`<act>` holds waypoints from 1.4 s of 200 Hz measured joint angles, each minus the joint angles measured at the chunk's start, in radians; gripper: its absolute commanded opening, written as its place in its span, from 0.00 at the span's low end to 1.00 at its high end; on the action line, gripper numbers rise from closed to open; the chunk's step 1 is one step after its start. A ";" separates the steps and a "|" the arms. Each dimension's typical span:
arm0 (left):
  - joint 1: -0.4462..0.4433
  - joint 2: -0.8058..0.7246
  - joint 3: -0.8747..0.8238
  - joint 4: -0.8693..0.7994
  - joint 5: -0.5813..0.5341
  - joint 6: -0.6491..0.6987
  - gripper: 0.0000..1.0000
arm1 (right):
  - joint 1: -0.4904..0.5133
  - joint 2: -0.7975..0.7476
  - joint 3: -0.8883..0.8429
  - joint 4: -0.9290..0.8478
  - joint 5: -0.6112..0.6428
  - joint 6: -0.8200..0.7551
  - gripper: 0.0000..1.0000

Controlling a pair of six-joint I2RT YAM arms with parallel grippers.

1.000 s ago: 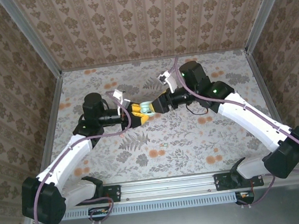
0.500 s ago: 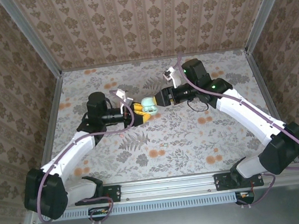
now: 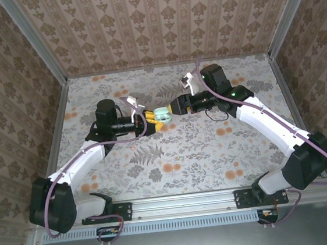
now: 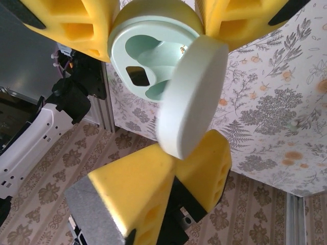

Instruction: Insert wireless bluetooth earbuds into charging case

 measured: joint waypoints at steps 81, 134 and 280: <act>0.001 0.022 0.000 0.037 0.013 -0.015 0.01 | 0.002 0.000 -0.002 0.004 -0.023 -0.008 0.63; 0.001 0.022 0.000 0.038 0.013 -0.024 0.01 | 0.014 -0.003 -0.017 0.007 -0.022 -0.011 0.64; 0.055 0.018 -0.001 0.052 0.011 -0.046 0.01 | 0.024 -0.158 -0.024 -0.039 0.026 -0.031 0.65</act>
